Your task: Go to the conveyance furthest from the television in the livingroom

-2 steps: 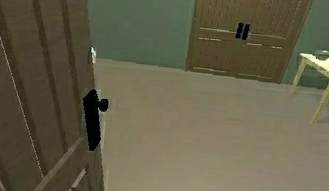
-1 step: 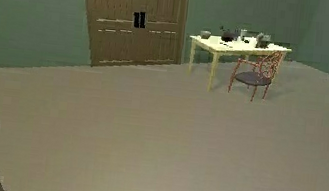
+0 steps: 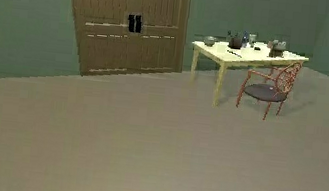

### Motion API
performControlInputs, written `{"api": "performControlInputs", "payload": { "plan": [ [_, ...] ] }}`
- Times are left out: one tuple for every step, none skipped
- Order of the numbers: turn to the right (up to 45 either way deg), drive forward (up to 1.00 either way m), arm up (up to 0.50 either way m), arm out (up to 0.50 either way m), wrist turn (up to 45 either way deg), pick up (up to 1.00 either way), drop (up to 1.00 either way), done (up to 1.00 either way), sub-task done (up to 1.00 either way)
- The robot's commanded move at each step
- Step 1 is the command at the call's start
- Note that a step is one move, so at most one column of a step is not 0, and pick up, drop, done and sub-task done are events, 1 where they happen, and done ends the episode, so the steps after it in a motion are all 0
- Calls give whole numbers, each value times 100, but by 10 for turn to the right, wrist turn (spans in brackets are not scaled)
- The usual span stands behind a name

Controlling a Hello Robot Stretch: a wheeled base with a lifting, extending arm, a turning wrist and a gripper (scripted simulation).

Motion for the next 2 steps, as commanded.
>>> {"api": "performControlInputs", "payload": {
  "plan": [
    [450, 0, 0, 0, 0, 0, 0, 0, 0],
    [150, 0, 0, 0, 0, 0, 0, 0, 0]
  ]
}}
